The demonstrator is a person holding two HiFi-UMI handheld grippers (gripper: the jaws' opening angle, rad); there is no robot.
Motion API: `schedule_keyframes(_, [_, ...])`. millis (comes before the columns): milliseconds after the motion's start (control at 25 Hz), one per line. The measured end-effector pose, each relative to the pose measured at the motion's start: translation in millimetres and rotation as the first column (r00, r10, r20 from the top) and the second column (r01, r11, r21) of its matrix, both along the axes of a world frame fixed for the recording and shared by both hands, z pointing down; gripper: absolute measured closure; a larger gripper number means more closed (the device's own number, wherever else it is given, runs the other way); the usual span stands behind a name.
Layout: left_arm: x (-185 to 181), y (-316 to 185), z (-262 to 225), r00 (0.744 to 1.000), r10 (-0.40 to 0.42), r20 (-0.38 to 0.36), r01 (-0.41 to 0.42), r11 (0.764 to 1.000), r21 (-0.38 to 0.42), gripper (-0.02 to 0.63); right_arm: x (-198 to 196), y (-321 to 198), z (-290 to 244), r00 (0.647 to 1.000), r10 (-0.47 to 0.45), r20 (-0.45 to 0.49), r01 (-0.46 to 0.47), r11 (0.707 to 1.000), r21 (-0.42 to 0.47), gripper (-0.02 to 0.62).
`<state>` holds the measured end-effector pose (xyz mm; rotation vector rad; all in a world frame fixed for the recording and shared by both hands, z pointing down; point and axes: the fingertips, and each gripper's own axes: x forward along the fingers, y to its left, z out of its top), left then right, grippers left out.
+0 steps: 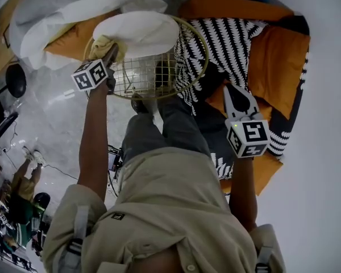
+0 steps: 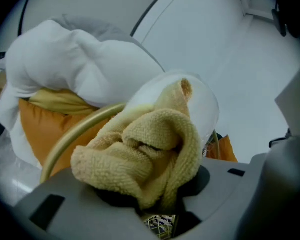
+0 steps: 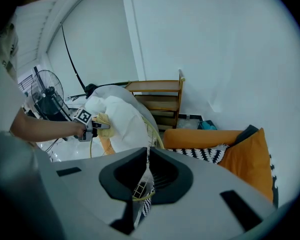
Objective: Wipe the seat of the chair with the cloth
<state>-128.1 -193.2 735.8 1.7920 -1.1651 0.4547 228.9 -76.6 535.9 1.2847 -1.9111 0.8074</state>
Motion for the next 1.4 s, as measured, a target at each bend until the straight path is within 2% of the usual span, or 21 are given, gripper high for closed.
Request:
schedule_keyframes(120, [-20, 10, 11, 0.994, -0.11, 0.0, 0.11, 0.994, -0.024, 0.422, -2, -3, 1, 1.0, -0.001, 0.002, 0.001, 1.0, -0.002, 0.568])
schedule_keyframes(240, [-6, 16, 24, 0.992, -0.122, -0.025, 0.12, 0.991, -0.058, 0.422, -2, -1, 4, 1.0, 0.003, 0.002, -0.003, 1.0, -0.009, 0.568])
schedule_keyframes(360, [43, 21, 37, 0.992, -0.074, -0.1, 0.064, 0.993, -0.103, 0.422, 2, 3, 8, 1.0, 0.016, -0.002, -0.016, 1.0, -0.022, 0.568])
schedule_keyframes(480, [110, 16, 48, 0.979, -0.042, -0.199, 0.013, 0.99, -0.141, 0.422, 12, 9, 14, 0.999, 0.036, -0.011, -0.037, 0.999, -0.036, 0.568])
schedule_keyframes(680, [237, 20, 45, 0.913, -0.025, -0.408, -0.064, 0.977, -0.204, 0.422, 30, 23, 20, 0.997, 0.075, -0.027, -0.076, 0.995, -0.056, 0.568])
schedule_keyframes(800, [258, 18, 45, 0.899, -0.035, -0.436, -0.059, 0.978, -0.201, 0.423, 37, 26, 21, 0.995, 0.09, -0.031, -0.091, 0.994, -0.056, 0.568])
schedule_keyframes(880, [243, 15, 50, 0.909, -0.051, -0.413, -0.037, 0.979, -0.201, 0.423, 41, 27, 22, 0.995, 0.097, -0.032, -0.098, 0.993, -0.059, 0.568])
schedule_keyframes(1000, [202, 14, 61, 0.929, -0.088, -0.36, 0.011, 0.978, -0.21, 0.423, 41, 26, 28, 0.995, 0.093, -0.026, -0.095, 0.993, -0.069, 0.568])
schedule_keyframes(1160, [120, 18, 69, 0.947, -0.148, -0.284, 0.09, 0.974, -0.208, 0.423, 22, 13, 30, 0.999, 0.041, -0.004, -0.042, 0.997, -0.061, 0.568])
schedule_keyframes(1320, [5, 23, 67, 0.926, -0.323, -0.197, 0.287, 0.939, -0.189, 0.426, 3, 3, 31, 1.0, -0.007, 0.009, 0.008, 0.998, -0.057, 0.568])
schedule_keyframes(1400, [-39, 25, 66, 0.914, -0.375, -0.153, 0.35, 0.921, -0.17, 0.428, -5, 2, 33, 1.0, -0.025, 0.014, 0.025, 0.998, -0.06, 0.568])
